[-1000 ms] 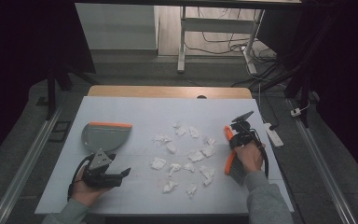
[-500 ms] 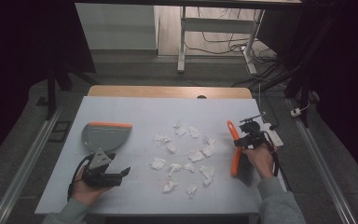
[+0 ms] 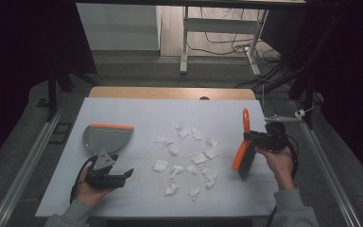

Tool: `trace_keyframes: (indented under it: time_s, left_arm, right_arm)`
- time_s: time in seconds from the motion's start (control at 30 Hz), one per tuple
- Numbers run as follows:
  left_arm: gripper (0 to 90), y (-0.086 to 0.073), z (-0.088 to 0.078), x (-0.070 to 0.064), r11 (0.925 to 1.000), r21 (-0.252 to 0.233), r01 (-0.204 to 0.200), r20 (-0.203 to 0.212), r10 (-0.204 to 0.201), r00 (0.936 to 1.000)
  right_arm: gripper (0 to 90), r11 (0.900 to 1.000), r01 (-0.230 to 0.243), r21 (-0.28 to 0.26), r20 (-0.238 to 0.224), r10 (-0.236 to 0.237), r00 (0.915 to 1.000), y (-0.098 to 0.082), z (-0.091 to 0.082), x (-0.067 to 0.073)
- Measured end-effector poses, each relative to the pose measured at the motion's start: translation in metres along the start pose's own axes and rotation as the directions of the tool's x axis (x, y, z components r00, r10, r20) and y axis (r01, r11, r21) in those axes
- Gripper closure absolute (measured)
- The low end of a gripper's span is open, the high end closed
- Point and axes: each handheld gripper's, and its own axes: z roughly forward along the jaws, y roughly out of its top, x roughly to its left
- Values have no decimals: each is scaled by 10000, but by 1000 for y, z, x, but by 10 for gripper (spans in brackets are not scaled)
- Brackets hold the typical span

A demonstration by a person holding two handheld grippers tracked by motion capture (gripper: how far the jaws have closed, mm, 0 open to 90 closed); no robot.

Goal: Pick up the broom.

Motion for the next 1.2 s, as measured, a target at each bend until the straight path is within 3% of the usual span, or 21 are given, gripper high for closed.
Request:
trace_keyframes:
  time_s: [0.07, 0.17, 0.37, 0.6, 0.87, 1.2]
  left_arm:
    - [221, 1, 1, -1, 10000, 11, -16, -40, 16, 10000]
    - [221, 2, 3, -2, 10000, 42, -62, -77, 62, 10000]
    - [223, 7, 7, -6, 9998, -6, -210, -51, 210, 9998]
    - [228, 18, 12, -15, 9990, -149, -432, 90, 434, 9990]
    - [230, 40, 19, -33, 9958, -459, -798, 466, 820, 9955]
    - [236, 68, 35, -55, 9920, -782, -993, 1085, 1075, 9883]
  right_arm:
    - [709, 9983, 84, -582, -226, -97, 9997, 1, -6, 2]
    - [709, 9945, 136, -1038, -399, -179, 9990, 3, -8, 4]
    - [709, 9887, 42, -1501, -724, -152, 9973, 5, -10, 9]
    - [709, 9723, -300, -2319, -1333, -12, 9911, 8, -10, 18]
    - [709, 9639, -647, -2585, -1893, 151, 9818, 13, -2, 36]
    - [708, 9638, -905, -2507, -2381, 292, 9708, 12, 24, 62]
